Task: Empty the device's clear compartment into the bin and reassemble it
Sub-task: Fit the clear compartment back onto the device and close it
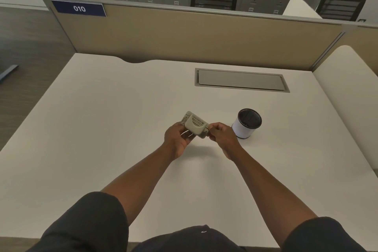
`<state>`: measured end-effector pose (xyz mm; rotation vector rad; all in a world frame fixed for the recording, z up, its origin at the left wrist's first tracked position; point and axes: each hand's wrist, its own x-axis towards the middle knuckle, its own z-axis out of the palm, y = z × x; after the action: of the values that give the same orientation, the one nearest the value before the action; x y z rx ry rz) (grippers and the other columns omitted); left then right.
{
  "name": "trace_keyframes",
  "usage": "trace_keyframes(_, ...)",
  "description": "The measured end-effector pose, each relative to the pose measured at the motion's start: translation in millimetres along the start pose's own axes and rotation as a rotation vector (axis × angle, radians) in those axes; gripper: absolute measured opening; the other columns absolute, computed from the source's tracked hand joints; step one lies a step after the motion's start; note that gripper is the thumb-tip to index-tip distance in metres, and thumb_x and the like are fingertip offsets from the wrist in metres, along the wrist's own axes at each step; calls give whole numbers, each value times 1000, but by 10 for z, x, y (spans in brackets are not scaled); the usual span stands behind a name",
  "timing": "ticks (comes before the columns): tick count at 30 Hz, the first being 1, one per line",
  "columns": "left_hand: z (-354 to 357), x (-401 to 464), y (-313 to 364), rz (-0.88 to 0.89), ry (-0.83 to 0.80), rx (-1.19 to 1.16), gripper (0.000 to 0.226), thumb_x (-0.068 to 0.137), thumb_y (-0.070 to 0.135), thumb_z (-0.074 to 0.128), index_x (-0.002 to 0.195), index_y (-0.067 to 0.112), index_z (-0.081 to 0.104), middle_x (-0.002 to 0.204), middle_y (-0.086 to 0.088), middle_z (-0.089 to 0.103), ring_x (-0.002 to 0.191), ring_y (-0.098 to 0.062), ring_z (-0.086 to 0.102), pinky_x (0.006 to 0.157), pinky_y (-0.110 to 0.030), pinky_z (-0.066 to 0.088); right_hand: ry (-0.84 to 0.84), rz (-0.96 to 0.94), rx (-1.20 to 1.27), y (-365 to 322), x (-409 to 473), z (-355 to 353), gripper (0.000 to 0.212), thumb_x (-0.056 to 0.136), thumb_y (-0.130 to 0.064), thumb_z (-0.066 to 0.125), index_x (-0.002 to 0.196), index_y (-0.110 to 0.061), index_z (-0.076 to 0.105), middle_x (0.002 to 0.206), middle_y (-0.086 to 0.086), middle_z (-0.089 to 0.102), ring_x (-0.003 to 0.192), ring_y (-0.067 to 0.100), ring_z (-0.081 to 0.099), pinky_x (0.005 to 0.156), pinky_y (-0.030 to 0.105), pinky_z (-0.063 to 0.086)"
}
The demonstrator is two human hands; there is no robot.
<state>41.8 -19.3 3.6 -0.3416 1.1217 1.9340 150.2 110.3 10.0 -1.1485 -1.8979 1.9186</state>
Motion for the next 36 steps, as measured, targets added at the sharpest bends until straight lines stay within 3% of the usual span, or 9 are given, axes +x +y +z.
trace_keyframes(3,-92,42,72,45,3,12,18,91,11,52,96,5,68,87,-15,72,82,-32,69,74,-39,60,-29,-35,-50,-2,3,-70,12,94,-20,58,90,-14,68,88,5,73,81,15,71,74,30,58)
trace_keyframes(6,-150,63,150,88,-80,235,18,85,12,57,92,13,74,88,-10,73,82,-29,68,70,-36,60,-30,-92,-137,1,-9,-105,10,94,-20,58,91,-16,67,91,6,73,87,17,72,70,30,60)
trace_keyframes(12,-195,99,233,188,-104,534,5,88,19,66,88,17,70,88,-7,72,78,-23,71,70,-43,61,22,-243,-338,-10,-12,-97,13,93,-22,58,92,-13,67,82,4,71,82,23,67,77,38,60)
trace_keyframes(18,-206,100,249,342,-91,726,3,88,8,63,87,8,66,86,-13,65,74,-26,67,69,-48,62,48,-355,-447,-16,-50,-94,10,94,-21,57,90,-17,66,76,-11,66,71,0,60,64,6,40)
trace_keyframes(23,-158,112,202,410,7,729,14,85,2,60,76,12,61,82,-13,62,70,-24,64,64,-44,62,65,-398,-436,-44,-43,-71,10,93,-17,56,92,-15,66,83,-7,69,76,-2,61,66,2,41)
trace_keyframes(26,-127,148,177,362,45,673,11,85,6,61,77,13,64,83,-14,67,70,-25,67,64,-40,62,70,-314,-358,-53,-6,-64,11,93,-20,56,90,-18,66,81,-8,69,72,7,65,65,12,52)
trace_keyframes(29,-119,180,181,253,32,608,11,88,10,59,82,11,69,88,-13,71,67,-27,70,64,-37,62,73,-123,-137,-50,42,-48,15,91,-14,56,83,-14,68,85,4,70,73,19,66,60,27,60)
trace_keyframes(33,-147,201,217,92,-43,470,18,87,-1,54,98,0,67,96,-17,72,74,-32,72,71,-40,62,56,63,53,-44,64,-44,16,93,-12,56,84,-13,69,96,10,71,76,22,69,59,29,58)
trace_keyframes(36,-157,183,212,55,-70,422,27,80,-9,63,106,-5,65,99,-21,72,80,-31,72,72,-37,62,37,126,112,-17,78,-38,16,95,-7,53,94,-6,68,99,14,68,83,25,66,65,29,57)
